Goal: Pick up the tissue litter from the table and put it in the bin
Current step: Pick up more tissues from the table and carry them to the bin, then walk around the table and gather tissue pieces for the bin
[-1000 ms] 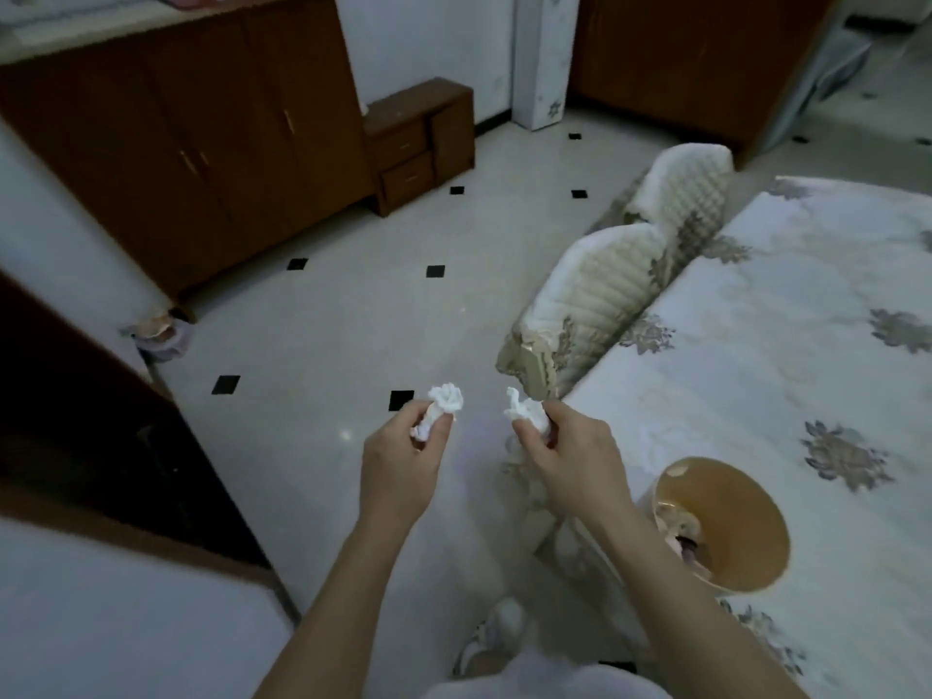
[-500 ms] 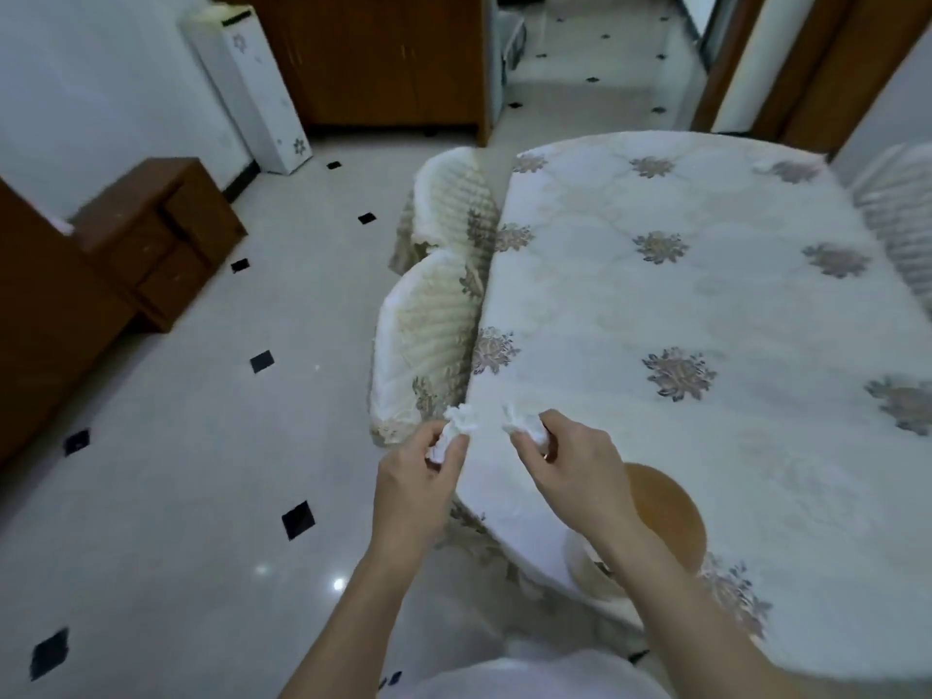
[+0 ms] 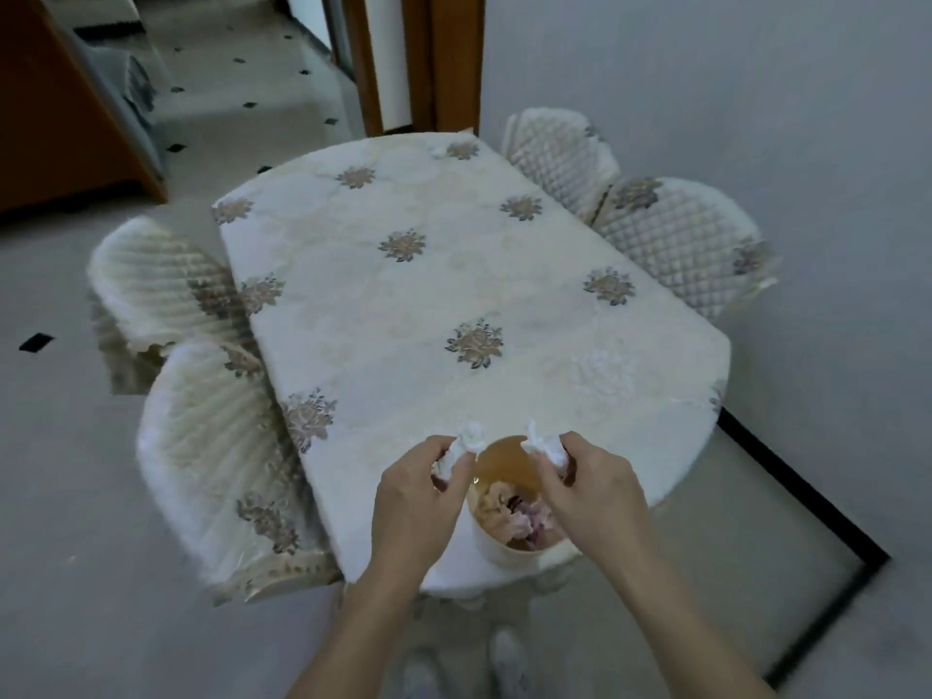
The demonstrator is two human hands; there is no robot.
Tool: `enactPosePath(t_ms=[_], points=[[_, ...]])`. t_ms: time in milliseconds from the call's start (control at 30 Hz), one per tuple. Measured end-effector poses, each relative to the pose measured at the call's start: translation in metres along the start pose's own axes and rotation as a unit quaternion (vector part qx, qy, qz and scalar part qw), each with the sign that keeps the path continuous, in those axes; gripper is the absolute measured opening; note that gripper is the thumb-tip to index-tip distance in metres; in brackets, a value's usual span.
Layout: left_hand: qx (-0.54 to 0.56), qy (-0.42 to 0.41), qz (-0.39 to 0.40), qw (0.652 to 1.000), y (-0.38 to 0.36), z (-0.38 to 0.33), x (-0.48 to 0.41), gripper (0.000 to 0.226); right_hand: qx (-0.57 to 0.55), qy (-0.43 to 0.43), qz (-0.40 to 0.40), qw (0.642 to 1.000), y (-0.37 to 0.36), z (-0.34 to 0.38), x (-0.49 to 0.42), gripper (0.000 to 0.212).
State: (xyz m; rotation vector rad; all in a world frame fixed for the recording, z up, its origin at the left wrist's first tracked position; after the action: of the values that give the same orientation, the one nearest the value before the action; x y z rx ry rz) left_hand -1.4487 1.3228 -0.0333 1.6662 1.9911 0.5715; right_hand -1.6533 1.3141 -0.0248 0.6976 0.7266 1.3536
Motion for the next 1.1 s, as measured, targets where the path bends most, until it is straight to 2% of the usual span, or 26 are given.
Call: enactPosePath(t_ms=[133, 267, 467, 533, 633, 700, 833, 1100], points=[[-0.034, -0.061, 0.031, 0.997, -0.008, -0.004, -0.006, 0.011, 0.032, -0.022, -0.046, 0.998, 0.007, -0.001, 0.015, 0.05], [-0.06, -0.098, 0.046, 0.992, -0.013, -0.008, -0.009, 0.015, 0.064, -0.005, -0.086, 0.994, 0.009, 0.0, 0.023, 0.047], [-0.145, -0.153, 0.027, 0.977, -0.025, -0.013, -0.009, 0.026, 0.099, -0.018, -0.067, 0.993, 0.001, -0.01, 0.018, 0.037], [-0.188, -0.158, 0.072, 0.967, -0.034, -0.011, -0.01, 0.038, 0.128, -0.002, -0.069, 0.989, -0.004, -0.015, 0.018, 0.028], [-0.254, -0.154, 0.123, 0.947, -0.041, -0.005, -0.01, 0.059, 0.166, 0.004, -0.043, 0.985, -0.012, -0.024, 0.019, 0.039], [-0.268, -0.163, 0.116, 0.942, -0.04, -0.004, -0.009, 0.061, 0.166, 0.004, -0.057, 0.984, -0.011, -0.028, 0.021, 0.044], [-0.283, -0.177, 0.105, 0.937, -0.037, -0.003, -0.011, 0.058, 0.158, 0.018, -0.074, 0.984, -0.009, -0.027, 0.02, 0.04], [-0.302, -0.205, 0.049, 0.93, -0.017, -0.017, -0.025, 0.052, 0.156, 0.097, -0.071, 0.98, 0.003, 0.0, -0.002, 0.043]])
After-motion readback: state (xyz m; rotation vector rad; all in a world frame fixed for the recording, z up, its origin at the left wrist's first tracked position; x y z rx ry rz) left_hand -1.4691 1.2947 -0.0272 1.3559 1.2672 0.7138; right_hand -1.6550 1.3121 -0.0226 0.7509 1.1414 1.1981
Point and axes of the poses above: each hand's wrist, its own x-axis away from the middle knuckle, its own y-axis out of the back of the hand, z = x × y, the point moved 4 cm from there along -x, towards the middle knuckle
